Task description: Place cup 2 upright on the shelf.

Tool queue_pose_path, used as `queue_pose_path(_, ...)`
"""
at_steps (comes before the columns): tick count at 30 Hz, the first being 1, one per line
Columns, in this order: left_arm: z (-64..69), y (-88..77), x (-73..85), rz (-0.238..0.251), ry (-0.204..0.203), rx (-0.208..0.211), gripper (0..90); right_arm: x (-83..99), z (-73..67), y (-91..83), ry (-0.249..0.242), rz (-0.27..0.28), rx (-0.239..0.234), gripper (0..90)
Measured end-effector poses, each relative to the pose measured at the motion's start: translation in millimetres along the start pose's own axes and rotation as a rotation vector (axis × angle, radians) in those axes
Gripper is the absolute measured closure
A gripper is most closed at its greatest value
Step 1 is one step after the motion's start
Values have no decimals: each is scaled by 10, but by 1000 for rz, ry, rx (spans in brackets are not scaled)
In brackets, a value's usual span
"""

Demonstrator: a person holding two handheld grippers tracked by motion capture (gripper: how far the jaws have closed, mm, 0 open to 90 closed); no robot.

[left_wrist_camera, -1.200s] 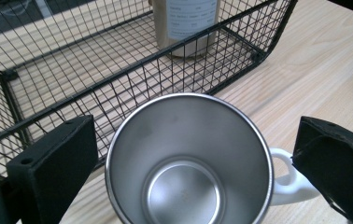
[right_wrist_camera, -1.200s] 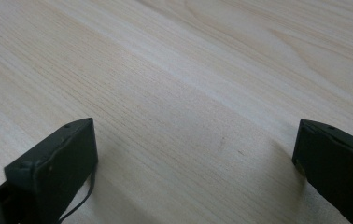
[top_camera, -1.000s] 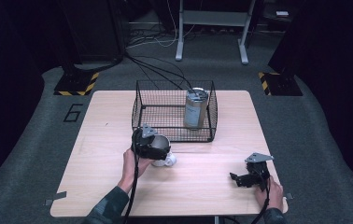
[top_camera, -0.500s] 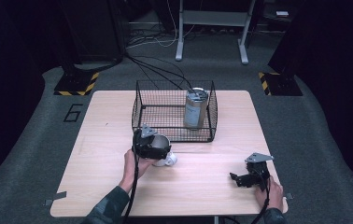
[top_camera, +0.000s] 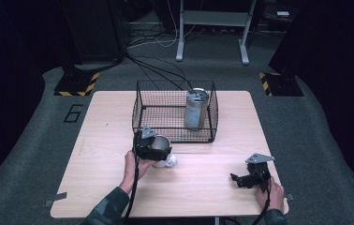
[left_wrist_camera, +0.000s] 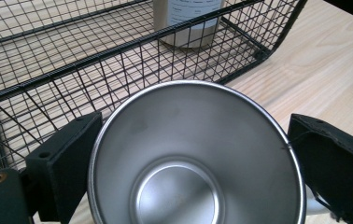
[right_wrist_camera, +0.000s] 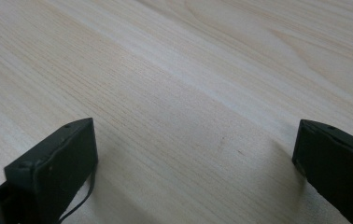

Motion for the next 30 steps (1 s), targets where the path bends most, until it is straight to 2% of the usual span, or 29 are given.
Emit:
queue_pose_path(2,0,0,0,0,0,0,62,0,0,0,0,0,0,0)
queue_pose_path(3,20,-65,4,3,1,18,62,0,0,0,0,0,0,0)
queue_pose_path(9,57,-158,-42,12,25,27,63,-1,0,1,0,1,0,0)
queue_pose_path(17,74,-305,-140,27,56,26,63,-1,0,0,0,1,0,0)
queue_pose_path(30,107,-497,-306,41,84,40,63,-1,0,1,0,2,0,0)
Point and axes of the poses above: each handheld gripper's, and its own axes: y roughly forward along the jaws, x roughly out of its underside, z roughly to its right, the point moved 7 cm from there along y, roughly forward along the jaws, and after that the axes turned 7 degrees about y, right-handed, at the moved point
